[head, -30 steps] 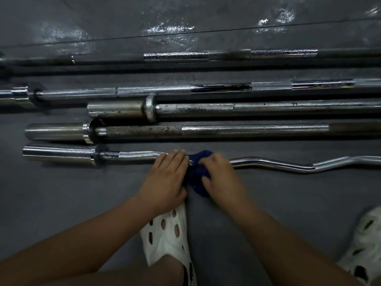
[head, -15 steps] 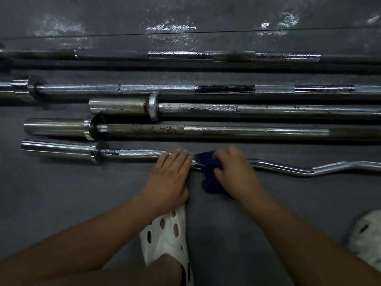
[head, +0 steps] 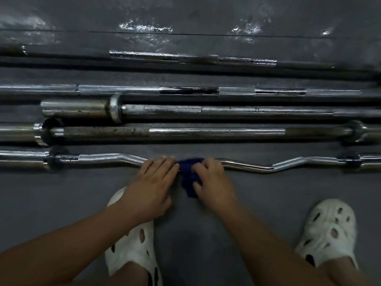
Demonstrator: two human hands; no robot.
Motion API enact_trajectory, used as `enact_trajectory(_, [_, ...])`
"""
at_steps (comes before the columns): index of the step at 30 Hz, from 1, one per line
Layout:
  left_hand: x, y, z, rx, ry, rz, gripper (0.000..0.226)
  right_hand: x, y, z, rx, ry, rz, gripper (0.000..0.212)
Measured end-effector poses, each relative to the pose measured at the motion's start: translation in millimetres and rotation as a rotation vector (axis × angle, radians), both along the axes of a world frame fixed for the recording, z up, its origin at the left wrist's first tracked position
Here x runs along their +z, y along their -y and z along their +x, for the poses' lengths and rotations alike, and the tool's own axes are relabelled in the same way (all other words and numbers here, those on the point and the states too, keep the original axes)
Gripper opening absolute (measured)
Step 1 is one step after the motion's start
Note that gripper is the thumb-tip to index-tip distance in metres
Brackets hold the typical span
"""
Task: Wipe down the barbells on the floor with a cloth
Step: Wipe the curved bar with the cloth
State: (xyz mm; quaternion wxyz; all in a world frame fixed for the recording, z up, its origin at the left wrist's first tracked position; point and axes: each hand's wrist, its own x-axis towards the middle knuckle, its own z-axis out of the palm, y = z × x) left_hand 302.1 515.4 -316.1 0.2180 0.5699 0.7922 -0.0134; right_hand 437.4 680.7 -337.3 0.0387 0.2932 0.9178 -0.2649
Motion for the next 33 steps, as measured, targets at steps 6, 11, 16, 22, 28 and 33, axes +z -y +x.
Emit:
enact_trajectory(6, [2,-8,2,-0.029,0.033,0.001,0.082,-6,-7,6,-0.444,-0.007,0.069,0.033])
enact_trajectory(11, [1,-12,3,-0.060,0.047,0.019,0.081,-11,-26,17,-0.535,-0.027,0.011,0.030])
enact_trajectory(16, [0,-15,2,-0.071,0.050,0.012,0.083,-1,-19,17,0.076,0.030,0.032,0.041])
enact_trajectory(22, [-3,-24,-1,-0.105,0.043,0.032,0.085,-3,-49,45,-0.639,0.030,0.071,0.031])
enact_trajectory(28, [-4,-36,-3,-0.129,0.040,0.032,0.085,-5,-88,70,-1.051,0.005,0.030,0.035])
enact_trajectory(33, [-6,-38,0,-0.134,0.047,0.007,0.087,0,-64,66,-0.535,0.062,-0.012,0.025])
